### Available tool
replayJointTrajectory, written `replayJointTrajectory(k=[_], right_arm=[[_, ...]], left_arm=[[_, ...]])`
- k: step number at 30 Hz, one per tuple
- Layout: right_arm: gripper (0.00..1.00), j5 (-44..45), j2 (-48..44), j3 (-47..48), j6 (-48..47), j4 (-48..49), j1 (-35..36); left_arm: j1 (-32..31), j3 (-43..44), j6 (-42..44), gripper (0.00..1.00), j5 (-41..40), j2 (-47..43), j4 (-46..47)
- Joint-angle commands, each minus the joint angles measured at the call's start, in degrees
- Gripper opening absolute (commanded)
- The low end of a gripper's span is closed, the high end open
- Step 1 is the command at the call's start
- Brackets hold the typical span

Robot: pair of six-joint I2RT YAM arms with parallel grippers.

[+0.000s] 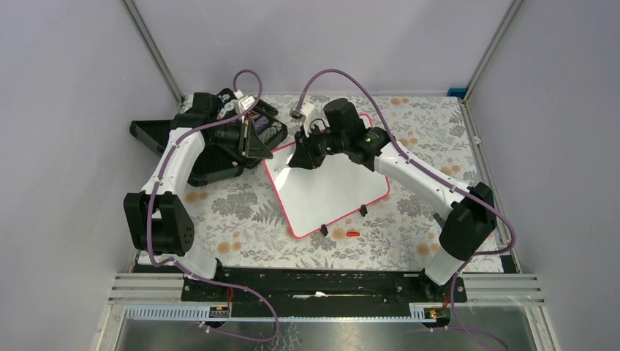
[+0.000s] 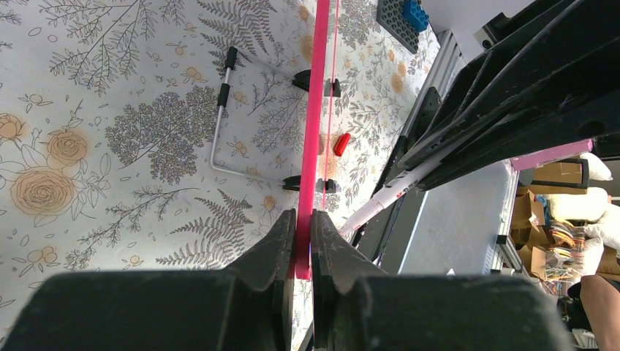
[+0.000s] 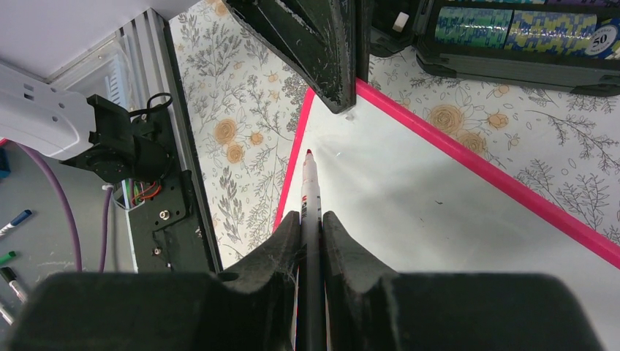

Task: Write a sentence on the whiteboard
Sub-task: Hold the whiteboard on the whiteboard stand, then write a sentence on the whiteboard.

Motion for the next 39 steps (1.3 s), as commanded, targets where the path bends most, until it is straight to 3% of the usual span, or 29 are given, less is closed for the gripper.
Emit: replayJointTrajectory(k=[1,24,39], right_arm=[[0.0,0.15,0.54,1.65,0.62,2.75,0.76],[0.0,6.74,0.9,2.88,-2.73,-0.09,0.38],[0.0,6.81,-1.98,-0.1,-2.76,-0.17,-3.76]], left_arm=[[0.42,-0.35,1.71,0.0,1.3,-0.38,1.48],[0.33,-0.62,2.78,0.0,1.36,-0.65,1.52],[0.33,-0.81,2.84,0.0,1.03,-0.78,1.53]])
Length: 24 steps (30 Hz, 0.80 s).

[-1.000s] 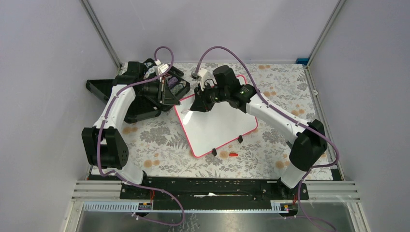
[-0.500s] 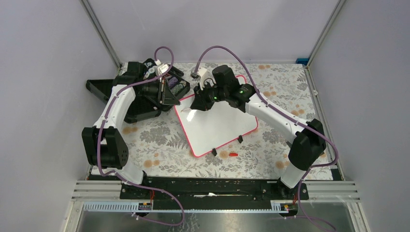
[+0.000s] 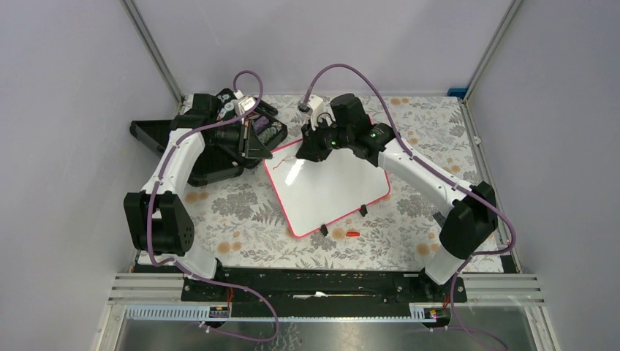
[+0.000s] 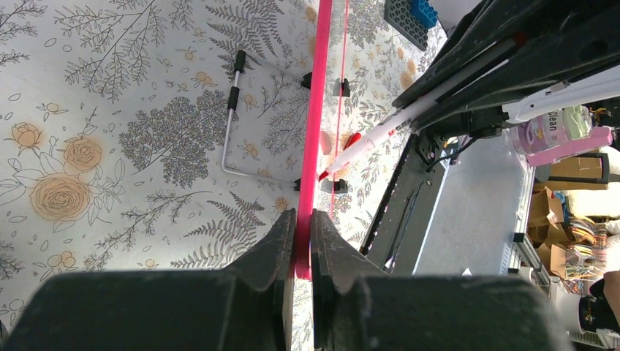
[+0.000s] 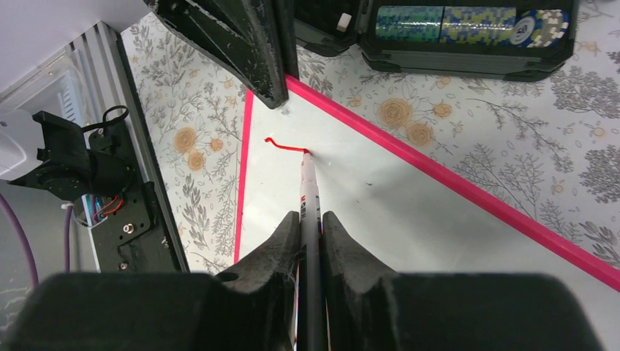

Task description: Write a sentence on the whiteboard

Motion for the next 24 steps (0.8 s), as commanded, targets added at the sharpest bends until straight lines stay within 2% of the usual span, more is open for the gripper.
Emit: replayJointTrajectory(k=[1,10,24], right_arm=[[0.0,2.89,-2.61,-0.77,-1.47,0.61,-1.08],[0.0,-6.64,-4.15,-0.56,-0.87,1.13,-0.14],[0.0,-5.26,-0.95,1.72,-0.9,0.51,1.37]], left_arm=[[0.22,0.11,0.51,0.0,1.14,-0.75,0.43],[0.22,0.16,0.51,0.0,1.2,-0.69,0.42],[0.22,0.09,0.56,0.0,1.15,-0.82,0.44]])
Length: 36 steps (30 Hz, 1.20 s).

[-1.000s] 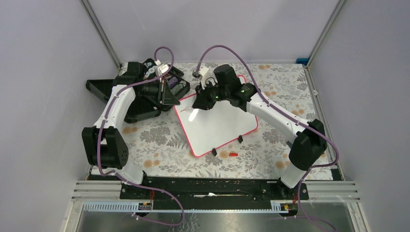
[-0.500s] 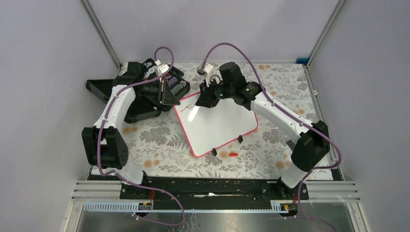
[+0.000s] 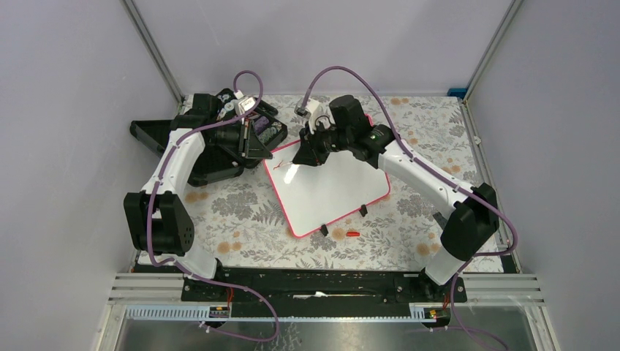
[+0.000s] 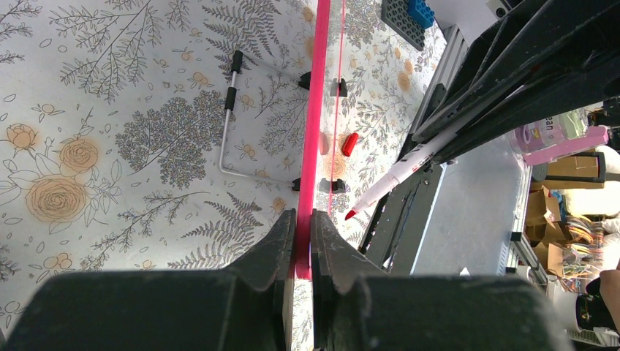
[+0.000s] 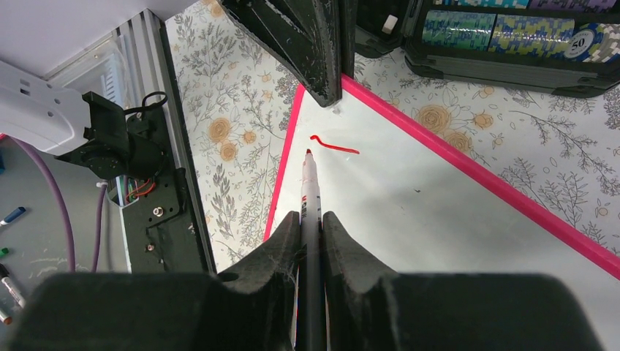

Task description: Write a sentence on the whiteboard

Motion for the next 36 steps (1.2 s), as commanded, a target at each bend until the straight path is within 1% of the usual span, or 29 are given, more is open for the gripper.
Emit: replayJointTrajectory(k=[1,15,29,36], right_arm=[[0.0,0.23,0.33,2.36,-0.55,0.48,0.79],[0.0,2.81,2.57,2.6,-1.35,0.48,0.75],[0.0,3.39,-0.21,-2.66,-2.16,0.45,0.79],[0.0,2.31,-1.9,-5.92,-2.07,0.58,0.92]], left_arm=[[0.22,0.15,0.59,0.0,0.79,-0.78,0.45],[0.22,0.18,0.59,0.0,0.85,-0.59,0.5],[0.22,0.24,0.68,0.0,0.64,-0.38,0.48],[0.22,0.07,0.85,0.0,0.44,-0.59,0.47]])
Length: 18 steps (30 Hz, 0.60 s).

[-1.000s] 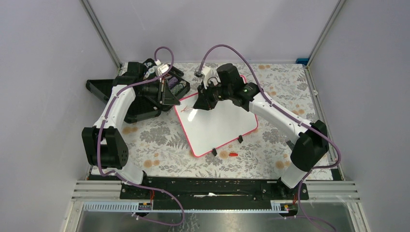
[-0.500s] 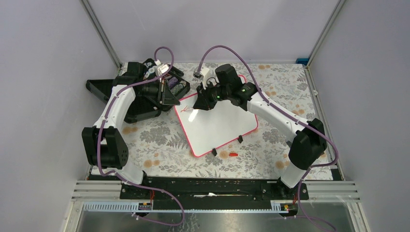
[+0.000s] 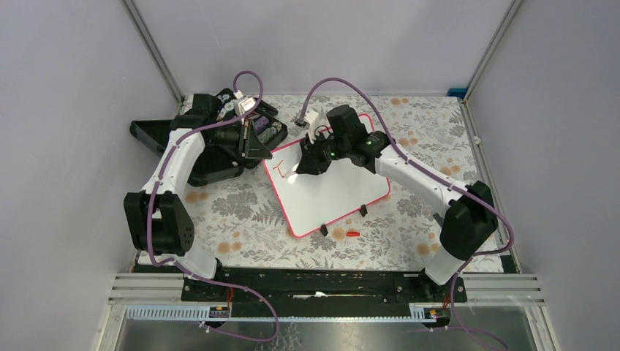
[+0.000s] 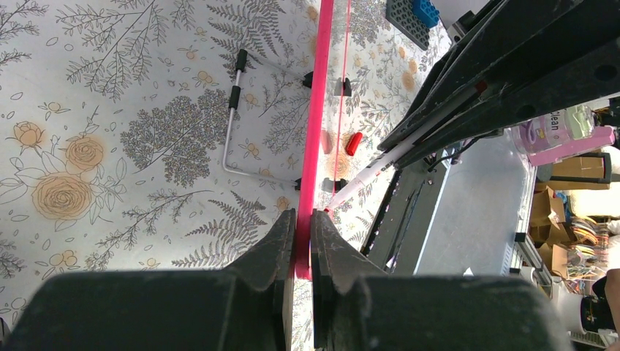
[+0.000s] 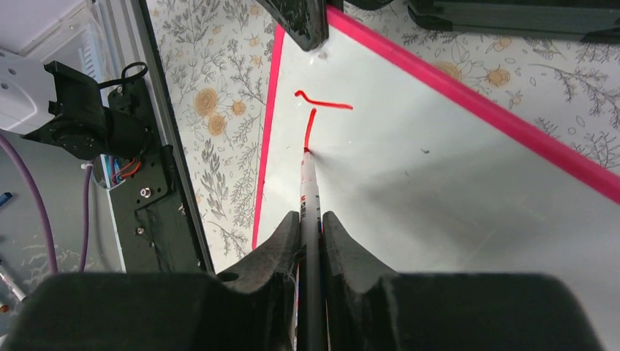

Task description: Write a sentence on the whiteboard

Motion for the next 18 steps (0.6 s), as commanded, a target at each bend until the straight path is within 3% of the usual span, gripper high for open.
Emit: replayJointTrajectory(k=[1,18], right_arm=[[0.0,0.7,-2.93,-2.44,-1.36,0.6,0.55],[0.0,-1.04,-5.24,-3.04,-0.71,0.73,1.51]], left_arm=[[0.22,0.11,0.62,0.0,0.95,-0.62,0.5],[0.22,-0.15,0.72,0.0,0.94,-0.87,0.44]])
